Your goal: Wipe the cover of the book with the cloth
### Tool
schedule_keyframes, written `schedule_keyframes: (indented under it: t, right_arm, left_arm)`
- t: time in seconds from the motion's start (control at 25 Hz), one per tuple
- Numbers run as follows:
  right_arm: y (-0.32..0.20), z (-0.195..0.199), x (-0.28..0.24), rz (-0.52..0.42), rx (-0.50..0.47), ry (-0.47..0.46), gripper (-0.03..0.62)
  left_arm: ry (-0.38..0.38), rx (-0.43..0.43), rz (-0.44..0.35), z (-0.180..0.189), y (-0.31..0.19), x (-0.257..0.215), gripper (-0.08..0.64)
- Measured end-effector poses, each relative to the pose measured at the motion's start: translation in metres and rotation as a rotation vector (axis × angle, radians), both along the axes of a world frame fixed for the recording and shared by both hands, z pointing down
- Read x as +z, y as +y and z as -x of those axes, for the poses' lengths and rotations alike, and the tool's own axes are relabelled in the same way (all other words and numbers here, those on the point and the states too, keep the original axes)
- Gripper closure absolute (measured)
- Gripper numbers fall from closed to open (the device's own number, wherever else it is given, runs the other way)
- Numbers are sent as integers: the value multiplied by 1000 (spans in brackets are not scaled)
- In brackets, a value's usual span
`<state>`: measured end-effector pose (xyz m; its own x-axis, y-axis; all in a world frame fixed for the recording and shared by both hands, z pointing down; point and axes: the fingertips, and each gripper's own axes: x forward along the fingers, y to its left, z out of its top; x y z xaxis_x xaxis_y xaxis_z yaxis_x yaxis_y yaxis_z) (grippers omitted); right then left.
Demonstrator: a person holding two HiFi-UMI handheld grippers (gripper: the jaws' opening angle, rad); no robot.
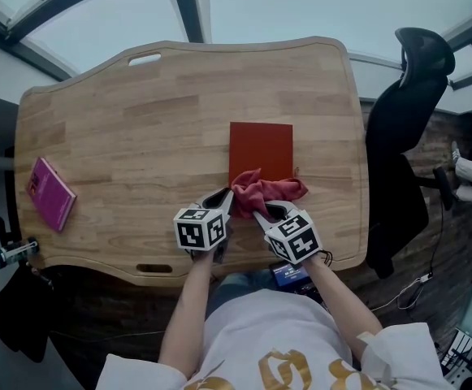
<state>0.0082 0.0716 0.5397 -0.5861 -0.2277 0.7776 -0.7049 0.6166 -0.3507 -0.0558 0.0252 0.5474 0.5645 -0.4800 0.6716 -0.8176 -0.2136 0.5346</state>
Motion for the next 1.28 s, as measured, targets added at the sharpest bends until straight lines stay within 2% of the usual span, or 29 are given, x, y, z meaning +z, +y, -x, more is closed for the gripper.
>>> schedule_keyframes:
  t: [0.6, 1.28]
  right_arm:
    - [-8, 2, 0, 8, 18, -15, 517]
    - [-61, 10, 1, -28, 37, -21, 517]
  left_arm:
    - [1, 14, 4, -1, -1, -1, 514]
    - [2, 28, 12, -1, 0, -1, 514]
